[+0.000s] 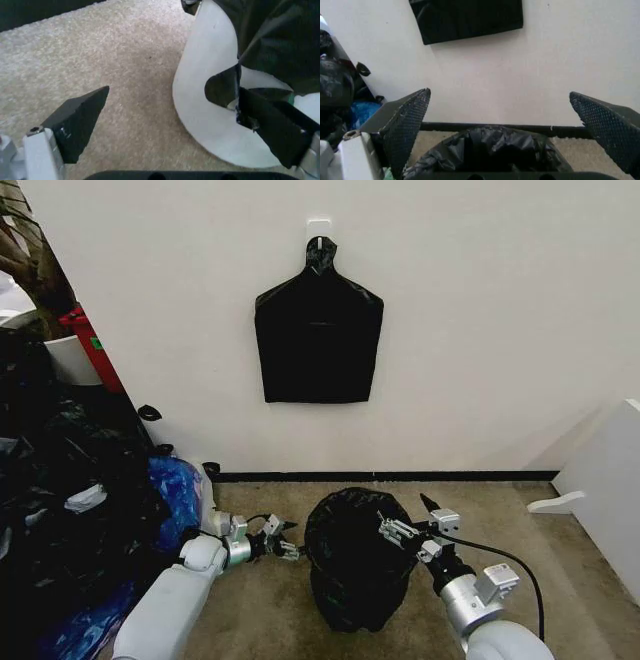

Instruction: Place the garbage bag over the trash bin.

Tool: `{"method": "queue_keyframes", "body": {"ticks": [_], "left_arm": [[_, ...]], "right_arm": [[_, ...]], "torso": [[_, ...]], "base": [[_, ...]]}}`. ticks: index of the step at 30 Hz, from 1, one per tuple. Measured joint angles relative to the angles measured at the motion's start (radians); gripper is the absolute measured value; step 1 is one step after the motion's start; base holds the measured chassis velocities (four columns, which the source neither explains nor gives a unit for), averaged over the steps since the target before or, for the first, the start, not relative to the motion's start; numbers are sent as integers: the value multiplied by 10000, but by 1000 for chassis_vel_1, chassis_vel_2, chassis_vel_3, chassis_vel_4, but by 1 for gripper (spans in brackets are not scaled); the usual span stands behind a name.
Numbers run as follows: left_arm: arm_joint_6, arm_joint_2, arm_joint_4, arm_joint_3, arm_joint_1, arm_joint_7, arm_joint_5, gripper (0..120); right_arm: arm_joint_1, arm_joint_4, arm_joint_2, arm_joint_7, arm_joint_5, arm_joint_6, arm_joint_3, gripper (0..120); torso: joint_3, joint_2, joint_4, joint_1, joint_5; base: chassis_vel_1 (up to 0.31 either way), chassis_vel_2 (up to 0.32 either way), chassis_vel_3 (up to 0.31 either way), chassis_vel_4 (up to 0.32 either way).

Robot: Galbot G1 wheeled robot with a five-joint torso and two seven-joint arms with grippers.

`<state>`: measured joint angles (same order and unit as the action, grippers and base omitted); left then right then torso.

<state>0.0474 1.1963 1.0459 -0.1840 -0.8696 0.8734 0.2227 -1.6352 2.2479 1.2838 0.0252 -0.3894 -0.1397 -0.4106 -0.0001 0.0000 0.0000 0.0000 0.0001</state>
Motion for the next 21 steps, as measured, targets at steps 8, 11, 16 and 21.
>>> {"method": "queue_keyframes", "body": {"ticks": [8,11,16,21], "left_arm": [[157,-388,941,-69,-317,-123,657,100],[210,-510,1231,-122,-414,-123,835,100],[337,-851,1789,-290,-624,44,1090,100],[380,-1091,2149,-443,-785,149,1145,100]], "right_arm": [[55,34,32,-4,34,-22,126,100],[19,65,50,-3,69,-25,156,100],[-41,122,93,0,128,-26,218,100],[-55,179,116,0,155,-31,263,100]], "torso": [[0,0,0,0,-2],[0,0,0,0,-1],[0,0,0,0,-2],[1,0,1,0,-2]], "base": [[0,0,0,0],[0,0,0,0],[0,0,0,0],[0,0,0,0]]}}
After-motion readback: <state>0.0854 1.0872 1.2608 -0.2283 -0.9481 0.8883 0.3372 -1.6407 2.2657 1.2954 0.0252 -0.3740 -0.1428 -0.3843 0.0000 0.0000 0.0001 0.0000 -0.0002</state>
